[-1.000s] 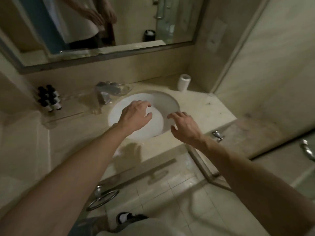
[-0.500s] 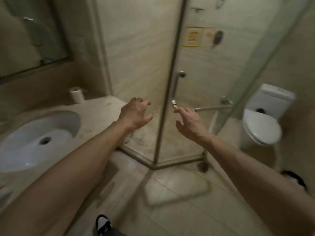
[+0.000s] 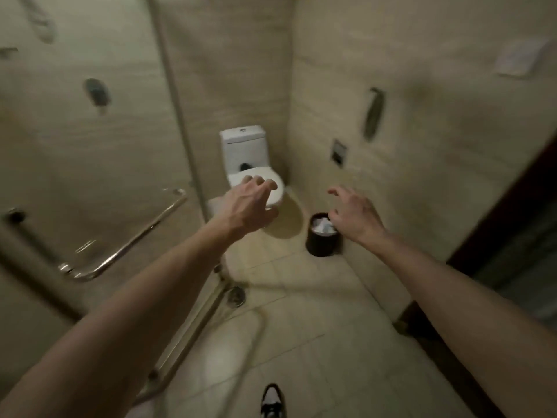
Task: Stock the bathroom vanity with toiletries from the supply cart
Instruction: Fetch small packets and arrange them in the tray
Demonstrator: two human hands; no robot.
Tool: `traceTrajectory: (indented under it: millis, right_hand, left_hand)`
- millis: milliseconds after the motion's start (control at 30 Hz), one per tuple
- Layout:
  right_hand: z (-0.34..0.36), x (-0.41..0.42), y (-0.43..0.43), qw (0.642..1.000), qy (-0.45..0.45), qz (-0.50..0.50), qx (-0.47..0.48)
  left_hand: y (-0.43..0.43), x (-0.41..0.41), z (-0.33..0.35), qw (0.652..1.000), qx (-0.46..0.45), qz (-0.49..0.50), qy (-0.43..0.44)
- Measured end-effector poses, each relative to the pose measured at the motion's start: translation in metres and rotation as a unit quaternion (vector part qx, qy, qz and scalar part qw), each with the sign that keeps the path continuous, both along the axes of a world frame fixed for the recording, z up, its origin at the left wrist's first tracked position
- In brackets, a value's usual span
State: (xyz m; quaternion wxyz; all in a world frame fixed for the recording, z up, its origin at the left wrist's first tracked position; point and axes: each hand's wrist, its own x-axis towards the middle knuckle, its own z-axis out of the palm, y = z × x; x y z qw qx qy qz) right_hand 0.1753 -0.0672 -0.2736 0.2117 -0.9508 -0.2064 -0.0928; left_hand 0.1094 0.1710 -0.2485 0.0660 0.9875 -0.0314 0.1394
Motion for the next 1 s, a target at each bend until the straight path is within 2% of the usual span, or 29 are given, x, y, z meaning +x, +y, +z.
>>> traceTrajectory:
  millis: [167,400,500,733,1000]
  right_hand:
    - [0.010,0.026,-0.111,0.988,-0.012,-0.155,0.004]
    - [0.027,0.029,-0.234,0.942,-0.012,-0.335,-0.014]
    - [0.037,0.022,-0.276,0.920,0.009,-0.391,-0.014]
    - [0.057,-0.005,-0.360,0.854,-0.012,-0.519,0.032]
    - [0.055,-0.023,-0.482,0.806,-0.023,-0.582,0.102]
  left_hand:
    - [-0.096,0.104,0.011,0.988,0.020,-0.150,-0.013]
    - [-0.233,0.200,0.027,0.948,0.037,-0.313,-0.039]
    - [-0.287,0.217,0.034,0.929,0.018,-0.367,-0.053]
    - [-0.410,0.235,0.052,0.881,-0.016,-0.467,-0.079]
    - [-0.536,0.237,0.060,0.853,0.000,-0.512,-0.099]
